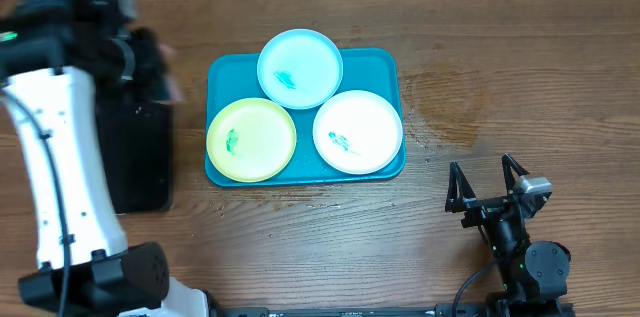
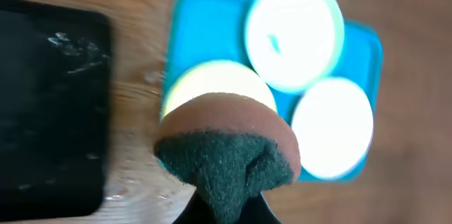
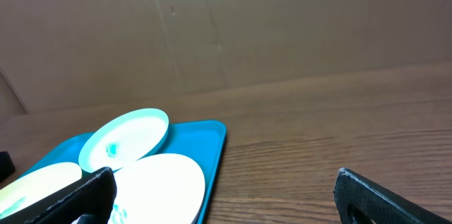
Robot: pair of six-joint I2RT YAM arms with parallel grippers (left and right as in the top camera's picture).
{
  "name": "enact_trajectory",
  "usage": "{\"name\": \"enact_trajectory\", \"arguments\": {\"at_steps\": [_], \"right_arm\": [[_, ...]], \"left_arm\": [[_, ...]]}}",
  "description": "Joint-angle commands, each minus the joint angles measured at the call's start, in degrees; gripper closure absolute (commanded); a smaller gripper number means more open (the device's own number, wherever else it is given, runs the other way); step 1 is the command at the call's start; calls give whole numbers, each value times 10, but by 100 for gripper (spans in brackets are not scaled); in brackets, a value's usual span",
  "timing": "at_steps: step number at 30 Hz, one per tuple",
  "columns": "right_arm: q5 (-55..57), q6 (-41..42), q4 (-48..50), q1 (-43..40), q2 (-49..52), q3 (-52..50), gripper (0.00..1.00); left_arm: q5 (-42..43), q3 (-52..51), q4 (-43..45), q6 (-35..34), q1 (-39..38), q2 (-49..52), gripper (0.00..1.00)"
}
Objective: Clean dirty plates on tray and stack at the side
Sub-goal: 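Carry the sponge with the left gripper onto the yellow plate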
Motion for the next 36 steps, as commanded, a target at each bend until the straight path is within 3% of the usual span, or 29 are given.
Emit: {"name": "enact_trajectory", "arguments": {"at_steps": [1, 7, 10, 14, 18, 19, 20, 22, 24, 27, 30, 31, 34, 36], "right_arm": [[4, -4, 3, -2, -4, -6, 0], [4, -4, 3, -2, -4, -6, 0], [4, -4, 3, -2, -4, -6, 0], [4, -4, 3, -2, -4, -6, 0], [4, -4, 3, -2, -4, -6, 0], [4, -4, 3, -2, -4, -6, 0], [4, -4, 3, -2, -4, -6, 0], [4, -4, 3, -2, -4, -6, 0], [4, -4, 3, -2, -4, -6, 0], [4, -4, 3, -2, -4, -6, 0], [4, -4, 3, -2, -4, -6, 0], [4, -4, 3, -2, -4, -6, 0], [4, -4, 3, -2, -4, -6, 0], [4, -4, 3, -2, -4, -6, 0]], "left_arm": [[5, -69, 11, 13, -50, 30, 96], [-8, -224, 132, -9, -122, 58, 96], [-31, -284, 189, -49, -136, 80, 96], [-31, -328, 235, -52, -137, 113, 95], [-16, -330, 239, -34, -137, 135, 79], [-7, -329, 239, -24, -137, 135, 71], [2, -325, 238, -14, -137, 134, 57], [14, -308, 228, -4, -137, 133, 38], [14, -275, 204, -4, -137, 132, 37], [12, -206, 154, 5, -136, 132, 48], [-10, -115, 98, 5, -132, 132, 50], [-19, -94, 87, 4, -130, 132, 47], [-64, -26, 54, -4, -116, 132, 22], [-100, 4, 37, -27, -100, 132, 21]]}}
